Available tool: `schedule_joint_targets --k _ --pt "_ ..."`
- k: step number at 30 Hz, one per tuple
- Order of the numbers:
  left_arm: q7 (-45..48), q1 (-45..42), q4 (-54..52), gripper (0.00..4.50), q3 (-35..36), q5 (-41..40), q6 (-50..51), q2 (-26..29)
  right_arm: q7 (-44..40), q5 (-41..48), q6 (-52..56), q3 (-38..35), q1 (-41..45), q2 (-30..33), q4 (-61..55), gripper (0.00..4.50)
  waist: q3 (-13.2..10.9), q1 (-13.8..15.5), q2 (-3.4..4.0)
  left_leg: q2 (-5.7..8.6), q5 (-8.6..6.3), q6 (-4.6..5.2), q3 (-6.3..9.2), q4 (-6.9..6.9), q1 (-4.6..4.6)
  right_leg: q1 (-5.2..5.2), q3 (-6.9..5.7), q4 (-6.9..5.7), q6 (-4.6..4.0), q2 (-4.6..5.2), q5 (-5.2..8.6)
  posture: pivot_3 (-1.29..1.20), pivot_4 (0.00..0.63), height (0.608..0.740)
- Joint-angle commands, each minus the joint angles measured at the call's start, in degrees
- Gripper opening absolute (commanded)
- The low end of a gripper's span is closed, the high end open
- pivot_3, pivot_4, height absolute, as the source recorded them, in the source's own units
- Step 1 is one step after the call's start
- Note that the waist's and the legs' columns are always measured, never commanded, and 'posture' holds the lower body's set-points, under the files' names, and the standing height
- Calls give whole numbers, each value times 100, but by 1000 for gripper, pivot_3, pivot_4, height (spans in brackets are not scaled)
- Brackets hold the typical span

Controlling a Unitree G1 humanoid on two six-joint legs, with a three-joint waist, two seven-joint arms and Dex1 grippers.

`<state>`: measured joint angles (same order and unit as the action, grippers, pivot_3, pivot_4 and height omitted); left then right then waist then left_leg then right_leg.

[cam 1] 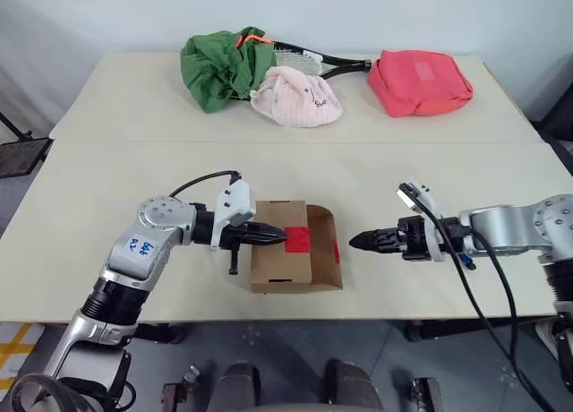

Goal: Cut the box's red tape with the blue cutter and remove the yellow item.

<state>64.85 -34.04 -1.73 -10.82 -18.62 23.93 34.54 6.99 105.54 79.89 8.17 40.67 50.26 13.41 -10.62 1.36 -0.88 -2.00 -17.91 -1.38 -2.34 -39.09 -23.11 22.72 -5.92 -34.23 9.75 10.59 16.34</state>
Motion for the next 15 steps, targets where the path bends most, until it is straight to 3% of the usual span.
schedule_joint_targets --k 1,5,8,12,15 --pt "57 -27 81 0 -98 140 41 72 -208 -330 64 -138 121 -304 241 3284 0 0 0 0 0 0 0 0 -1 0 0 1 0 0 0 0 150 740" --pt "83 -48 88 0 -101 138 53 103 -397 -717 231 -193 123 -645 333 3284 0 -3 0 0 0 -1 0 0 -1 1 0 0 1 0 0 0 150 740" --pt "87 -55 81 0 -92 140 65 126 -523 -973 337 -272 77 -837 313 2725 0 -7 0 0 0 -1 0 0 -1 1 0 0 1 0 0 0 150 740" --pt "92 -50 60 0 -79 139 94 141 -665 -1170 465 -428 55 -1104 274 1404 0 -10 0 0 1 -1 0 1 -1 1 0 -1 1 -1 0 0 150 740" --pt "85 -49 48 0 -82 143 110 140 -672 -1382 470 -495 82 -1337 286 1404 0 -14 0 0 1 -1 0 1 0 1 0 -1 1 -1 0 0 150 740"
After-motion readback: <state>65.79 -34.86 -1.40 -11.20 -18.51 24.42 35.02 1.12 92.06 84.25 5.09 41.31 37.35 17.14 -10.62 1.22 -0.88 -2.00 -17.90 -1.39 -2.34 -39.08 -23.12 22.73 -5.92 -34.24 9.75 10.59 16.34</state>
